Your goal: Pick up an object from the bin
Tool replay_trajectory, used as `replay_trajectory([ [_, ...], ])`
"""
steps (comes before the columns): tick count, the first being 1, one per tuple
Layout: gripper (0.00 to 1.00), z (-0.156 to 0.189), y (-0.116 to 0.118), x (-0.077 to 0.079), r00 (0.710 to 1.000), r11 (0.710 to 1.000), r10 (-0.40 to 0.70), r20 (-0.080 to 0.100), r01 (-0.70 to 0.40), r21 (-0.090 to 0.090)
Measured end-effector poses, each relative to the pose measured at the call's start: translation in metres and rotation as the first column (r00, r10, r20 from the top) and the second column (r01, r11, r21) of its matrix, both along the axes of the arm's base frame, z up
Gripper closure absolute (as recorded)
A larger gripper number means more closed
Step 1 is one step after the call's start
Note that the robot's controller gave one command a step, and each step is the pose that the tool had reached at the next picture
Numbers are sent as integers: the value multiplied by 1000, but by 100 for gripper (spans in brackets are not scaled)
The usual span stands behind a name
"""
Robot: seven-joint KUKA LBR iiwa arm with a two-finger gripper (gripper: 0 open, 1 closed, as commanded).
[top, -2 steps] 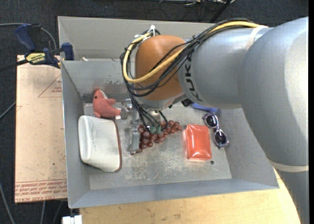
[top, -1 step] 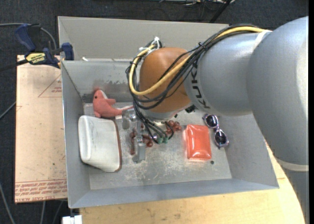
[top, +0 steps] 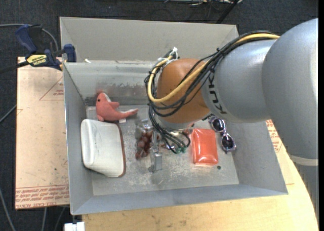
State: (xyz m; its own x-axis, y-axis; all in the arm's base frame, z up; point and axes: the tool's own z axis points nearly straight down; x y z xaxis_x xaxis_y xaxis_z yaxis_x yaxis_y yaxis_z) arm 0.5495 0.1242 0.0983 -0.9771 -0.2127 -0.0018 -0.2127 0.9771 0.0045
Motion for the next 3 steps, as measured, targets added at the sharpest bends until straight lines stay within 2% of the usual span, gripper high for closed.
replay_trajectory([
  [1,100,-27,-29,36,998,998,57,10,-57,1],
  [2,100,-27,-29,36,998,998,57,10,-57,1],
  [3,100,112,-26,38,999,999,46,14,-46,3],
])
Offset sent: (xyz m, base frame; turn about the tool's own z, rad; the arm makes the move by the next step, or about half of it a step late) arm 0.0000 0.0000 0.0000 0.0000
